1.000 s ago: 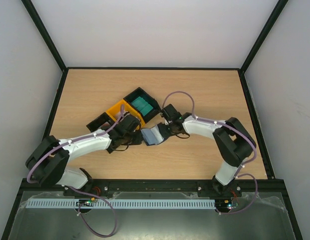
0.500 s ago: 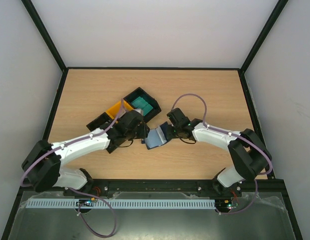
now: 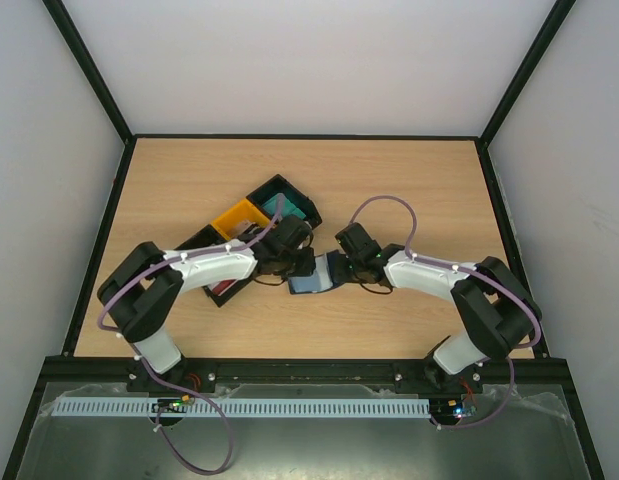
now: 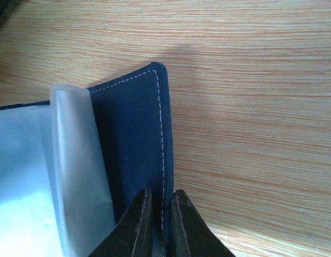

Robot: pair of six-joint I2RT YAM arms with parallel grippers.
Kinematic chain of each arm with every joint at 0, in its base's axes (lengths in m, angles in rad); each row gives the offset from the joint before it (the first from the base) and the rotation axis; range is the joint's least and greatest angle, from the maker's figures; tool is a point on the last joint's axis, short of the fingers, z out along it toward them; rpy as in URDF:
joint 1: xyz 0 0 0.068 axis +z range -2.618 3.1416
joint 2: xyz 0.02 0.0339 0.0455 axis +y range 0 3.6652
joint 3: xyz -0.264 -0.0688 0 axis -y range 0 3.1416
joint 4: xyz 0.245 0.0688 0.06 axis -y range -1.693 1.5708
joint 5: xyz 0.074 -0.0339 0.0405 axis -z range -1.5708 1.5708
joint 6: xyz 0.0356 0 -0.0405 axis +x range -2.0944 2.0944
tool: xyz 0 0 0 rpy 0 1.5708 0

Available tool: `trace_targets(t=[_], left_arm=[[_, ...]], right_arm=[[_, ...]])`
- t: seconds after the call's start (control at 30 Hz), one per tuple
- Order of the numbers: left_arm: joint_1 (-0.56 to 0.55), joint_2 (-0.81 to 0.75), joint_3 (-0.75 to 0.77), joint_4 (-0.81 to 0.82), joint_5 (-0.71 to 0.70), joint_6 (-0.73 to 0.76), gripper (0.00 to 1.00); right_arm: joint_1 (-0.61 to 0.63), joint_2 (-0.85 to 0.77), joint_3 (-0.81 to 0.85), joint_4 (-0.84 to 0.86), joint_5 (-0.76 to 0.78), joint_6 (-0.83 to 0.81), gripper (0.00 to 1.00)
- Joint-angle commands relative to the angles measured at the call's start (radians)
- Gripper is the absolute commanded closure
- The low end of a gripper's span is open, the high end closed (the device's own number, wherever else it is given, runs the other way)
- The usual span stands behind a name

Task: Put the credit cards into the card holder
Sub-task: Open the card holder at the center of the board.

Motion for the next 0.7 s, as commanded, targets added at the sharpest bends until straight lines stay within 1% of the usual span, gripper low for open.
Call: trace_targets(t=[0.0, 0.1, 0.17, 0.23, 0.4, 0.57, 0.67], left_arm=[[-0.004, 0.042, 0.047, 0.012, 0.058, 0.017, 0.78], [-0.004, 0.083, 0.071, -0.006, 0.073, 0.017, 0.76], [-0.004, 0.105, 0.086, -0.013, 0.085, 0.018, 0.71], [-0.003, 0.123, 0.099, -0.022, 0.092, 0.018, 0.68], [-0.003, 0.164, 0.138, -0.039, 0.117, 0.03, 0.67], [-0.001, 0.218, 0.232, -0.095, 0.144, 0.087, 0.68], [-0.002, 0.247, 0.265, -0.124, 0.145, 0.1, 0.7]], right_arm=[[0.004, -0.016, -0.017, 0.022, -0.006, 0.021, 0.88], [0.004, -0.022, -0.011, 0.015, -0.003, 0.019, 0.85], [0.004, -0.033, -0.008, 0.006, 0.004, 0.021, 0.82], [0.004, -0.056, -0.007, -0.007, 0.033, 0.033, 0.8], [0.004, -0.166, -0.02, -0.017, 0.128, 0.07, 0.74], [0.004, -0.228, -0.02, -0.035, 0.112, 0.069, 0.74], [0.003, -0.254, -0.028, -0.049, 0.08, 0.067, 0.78]])
